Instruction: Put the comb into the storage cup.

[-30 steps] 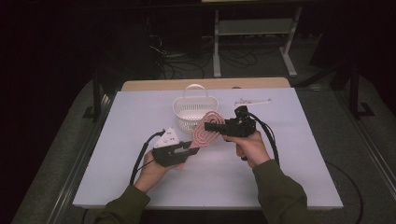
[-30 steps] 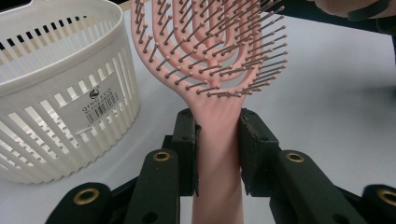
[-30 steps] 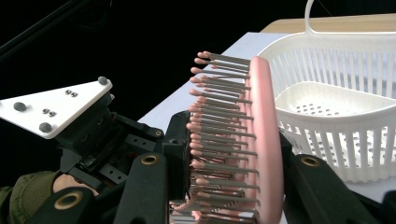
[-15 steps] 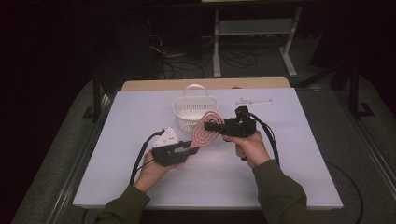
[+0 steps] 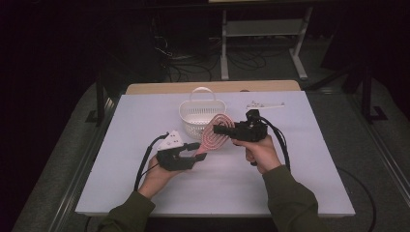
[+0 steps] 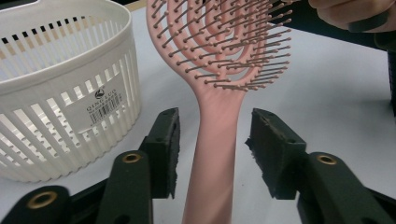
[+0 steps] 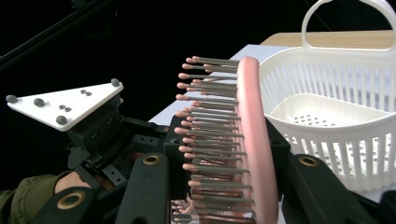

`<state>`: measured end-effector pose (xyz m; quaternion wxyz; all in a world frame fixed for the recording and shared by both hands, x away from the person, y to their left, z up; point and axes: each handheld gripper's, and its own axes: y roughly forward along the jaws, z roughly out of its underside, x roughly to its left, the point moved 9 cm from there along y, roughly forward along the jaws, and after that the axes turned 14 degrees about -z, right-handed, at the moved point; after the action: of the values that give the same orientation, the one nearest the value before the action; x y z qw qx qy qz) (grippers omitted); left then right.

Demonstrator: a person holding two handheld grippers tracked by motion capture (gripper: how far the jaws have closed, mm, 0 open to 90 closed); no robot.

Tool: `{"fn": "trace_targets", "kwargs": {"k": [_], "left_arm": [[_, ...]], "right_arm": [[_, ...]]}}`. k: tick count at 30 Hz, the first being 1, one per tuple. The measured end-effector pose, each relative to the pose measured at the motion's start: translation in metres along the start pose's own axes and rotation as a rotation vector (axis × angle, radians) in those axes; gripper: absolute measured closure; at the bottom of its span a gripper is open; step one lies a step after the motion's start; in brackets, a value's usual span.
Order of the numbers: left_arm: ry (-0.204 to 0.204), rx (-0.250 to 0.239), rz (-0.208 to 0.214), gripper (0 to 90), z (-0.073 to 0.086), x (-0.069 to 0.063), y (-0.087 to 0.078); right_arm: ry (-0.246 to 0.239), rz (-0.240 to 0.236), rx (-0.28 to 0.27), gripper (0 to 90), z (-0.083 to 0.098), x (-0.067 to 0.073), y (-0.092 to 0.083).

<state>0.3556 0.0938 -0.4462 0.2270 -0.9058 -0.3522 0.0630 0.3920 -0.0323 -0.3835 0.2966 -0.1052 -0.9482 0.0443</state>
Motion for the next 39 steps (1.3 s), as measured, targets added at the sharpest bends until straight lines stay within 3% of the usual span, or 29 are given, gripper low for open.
{"fn": "trace_targets", "kwargs": {"k": [21,26,30,39], "left_arm": [[0.014,0.091,0.080,21.1,0.011,0.000,-0.006],[0.008,0.104,0.072,12.6,0.014,0.004,-0.008],[0.009,0.116,0.090,1.0,0.020,0.007,-0.012],[0.021,0.141,0.087,0.0,0.031,0.010,-0.024]], "right_arm": [[-0.019,0.025,-0.023,63.2,-0.004,-0.003,-0.010],[-0.021,0.029,-0.029,63.1,-0.006,-0.004,-0.012],[-0.021,0.029,-0.032,63.2,-0.006,-0.003,-0.014],[-0.024,0.031,-0.040,63.1,-0.008,-0.002,-0.016]]}}
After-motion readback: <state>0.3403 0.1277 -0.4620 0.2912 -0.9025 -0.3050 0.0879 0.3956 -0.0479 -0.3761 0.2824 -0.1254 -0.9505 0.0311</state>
